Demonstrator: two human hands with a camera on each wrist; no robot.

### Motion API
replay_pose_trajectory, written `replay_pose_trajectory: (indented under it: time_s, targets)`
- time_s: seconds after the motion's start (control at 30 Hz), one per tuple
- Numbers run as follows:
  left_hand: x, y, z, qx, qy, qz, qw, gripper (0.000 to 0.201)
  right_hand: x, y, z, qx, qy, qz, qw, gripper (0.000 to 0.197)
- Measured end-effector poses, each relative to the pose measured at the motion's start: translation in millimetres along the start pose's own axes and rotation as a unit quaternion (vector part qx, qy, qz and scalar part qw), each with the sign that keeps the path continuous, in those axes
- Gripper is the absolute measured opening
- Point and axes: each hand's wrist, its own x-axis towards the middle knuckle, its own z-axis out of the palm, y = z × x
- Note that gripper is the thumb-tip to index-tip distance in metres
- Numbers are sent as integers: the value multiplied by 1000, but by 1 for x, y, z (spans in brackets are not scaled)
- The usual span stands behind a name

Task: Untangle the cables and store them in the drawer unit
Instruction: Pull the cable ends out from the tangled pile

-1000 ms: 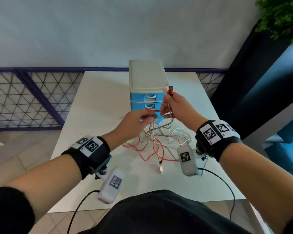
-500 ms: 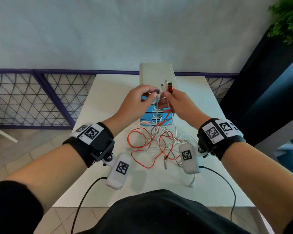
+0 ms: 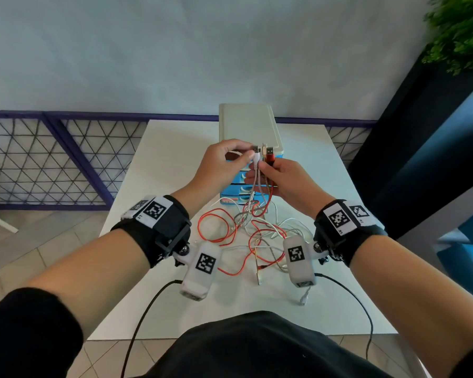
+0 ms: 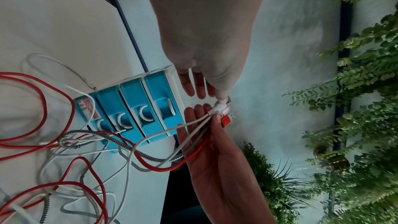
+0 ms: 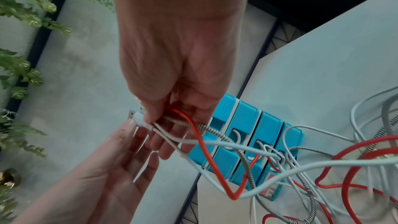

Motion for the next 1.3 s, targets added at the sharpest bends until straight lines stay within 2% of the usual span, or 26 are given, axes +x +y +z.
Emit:
replay_pose_trajectory:
  time_s: [0.1,0.2,0.23,0.3,0.4,0.47,0.57,0.73,0.8,0.9,1.03,1.17,1.23,1.3]
  targets:
    - [-2,1,6,-30,-22,-39,999,18,2,1,-1,17,0,-2,1000,19]
    - [-8,5,16,-108,-137,-137,975,27,3,-3,2,-2,-11,-10,1000,22]
    - [-10,7,21,-132,-156,-158,966,29,4,-3,4,-32,-11,-13,999,23]
    - [-12,10,30,-158,-128,-172,964,29,4,-4,8,-93,-12,-24,995,26]
    - [-12,11,40,-150,-73,-158,973,17,4,-6,9,-86,-24,-19,996,28]
    - [-11,10,40,-135,-65,-145,978,20,1,-7,9,-73,-47,-21,996,32]
    - [-6,11,39,-103,-60,-125,985,28,0,-9,9,-137,-57,-45,988,44]
    - [-4,18,31,-71,-18,-46,996,19,7,-15,14,-208,-43,-99,972,30]
    - [-2,26,22,-71,-6,-3,997,21,10,-5,16,-263,-67,-79,959,19]
    - [5,40,10,-132,-54,35,989,29,15,16,23,-271,-65,-41,960,27]
    - [7,39,1,-172,-70,22,982,30,26,23,29,-292,-76,-26,953,26]
    - [6,42,-11,-174,-58,16,983,28,23,37,26,-403,-104,9,909,26]
    - [4,44,-12,-154,-77,27,985,27,19,46,22,-397,-123,24,909,39]
    - [0,40,-6,-116,-99,37,988,26,18,43,18,-424,-151,63,891,70]
